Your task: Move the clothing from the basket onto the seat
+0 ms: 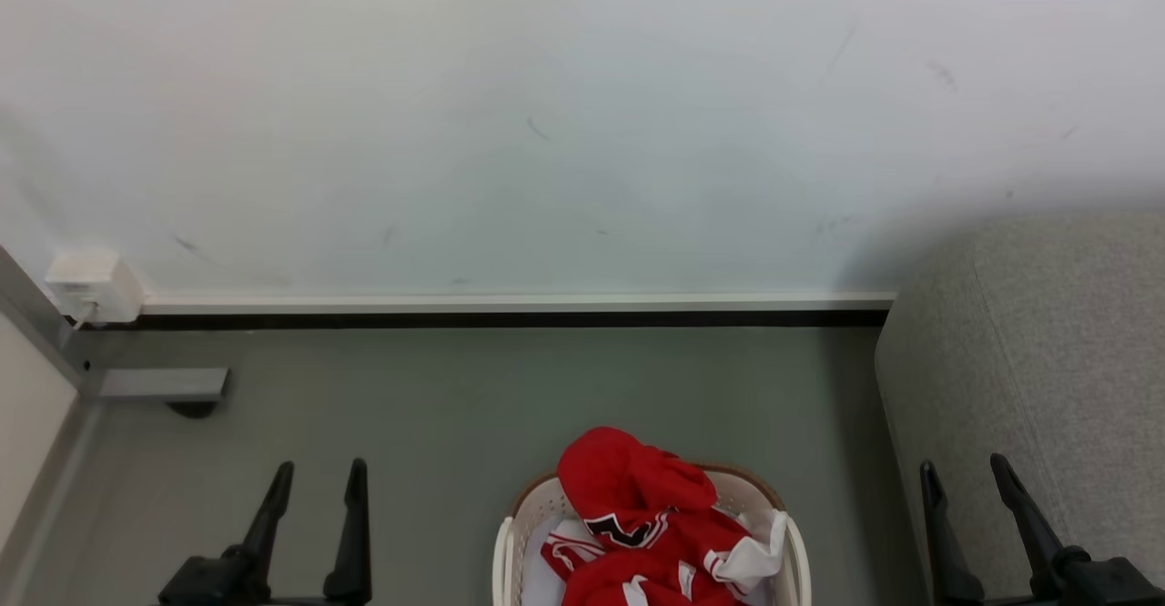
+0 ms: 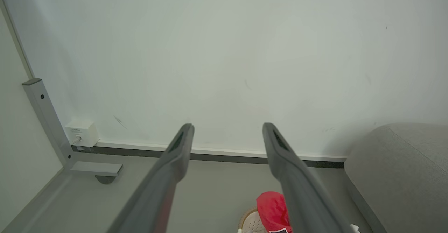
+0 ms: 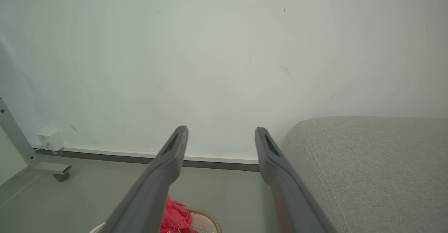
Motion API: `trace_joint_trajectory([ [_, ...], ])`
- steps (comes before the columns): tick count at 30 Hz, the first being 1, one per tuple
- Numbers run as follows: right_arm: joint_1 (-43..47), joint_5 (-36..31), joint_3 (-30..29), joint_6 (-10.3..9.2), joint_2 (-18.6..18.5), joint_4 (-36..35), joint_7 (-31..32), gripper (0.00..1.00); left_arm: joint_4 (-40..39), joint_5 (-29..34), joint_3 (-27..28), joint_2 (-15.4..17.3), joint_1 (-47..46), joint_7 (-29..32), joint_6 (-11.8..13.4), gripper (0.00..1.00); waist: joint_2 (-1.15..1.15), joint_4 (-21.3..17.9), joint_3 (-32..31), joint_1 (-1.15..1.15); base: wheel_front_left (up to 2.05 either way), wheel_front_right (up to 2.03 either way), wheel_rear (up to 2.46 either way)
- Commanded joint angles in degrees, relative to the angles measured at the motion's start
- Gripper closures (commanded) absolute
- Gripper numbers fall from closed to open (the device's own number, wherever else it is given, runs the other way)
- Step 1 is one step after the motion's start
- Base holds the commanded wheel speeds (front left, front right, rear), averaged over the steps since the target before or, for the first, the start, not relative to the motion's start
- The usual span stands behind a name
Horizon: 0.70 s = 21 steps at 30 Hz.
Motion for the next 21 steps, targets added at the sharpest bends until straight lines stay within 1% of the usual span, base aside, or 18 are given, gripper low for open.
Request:
trace_joint_trajectory([
  [1, -0.76, 0.36, 0.05, -0.12, -0.39, -0.19, -0.20, 0.00, -0.08, -0.01, -0.03, 0.38, -0.41, -0.04, -0.15, 0.00, 0.00, -0.33, 0.76, 0.00, 0.00, 0.00, 0.00],
  [7, -2.73, 0.51, 0.35, -0.12, -0.38, -1.28, -0.19, 0.00, -0.22, 0.64, -1.30, 0.36, -3.33, -0.04, -0.59, 0.00, 0.00, -1.81, 4.81, 0.00, 0.00, 0.00, 0.00],
  [12, -6.17, 0.55, 0.40, -0.12, -0.36, -2.49, -0.12, 0.00, 0.83, 2.18, -3.86, 0.36, -8.42, -0.04, -1.29, 0.00, 0.00, -3.86, 10.58, 0.00, 0.00, 0.00, 0.00],
  [16, -9.47, 0.52, 0.33, -0.12, -0.35, -3.71, -0.11, 0.00, 3.72, 3.05, -7.50, 0.80, -14.01, -0.03, -1.86, 0.00, 0.00, -5.73, 16.04, 0.00, 0.00, 0.00, 0.00],
  [21, -13.50, 0.54, 0.11, -0.12, -0.32, -5.77, -0.09, 0.00, 9.39, 3.93, -13.60, 1.79, -21.85, -0.03, -2.13, 0.00, 0.00, -8.03, 23.26, 0.00, 0.00, 0.00, 0.00],
])
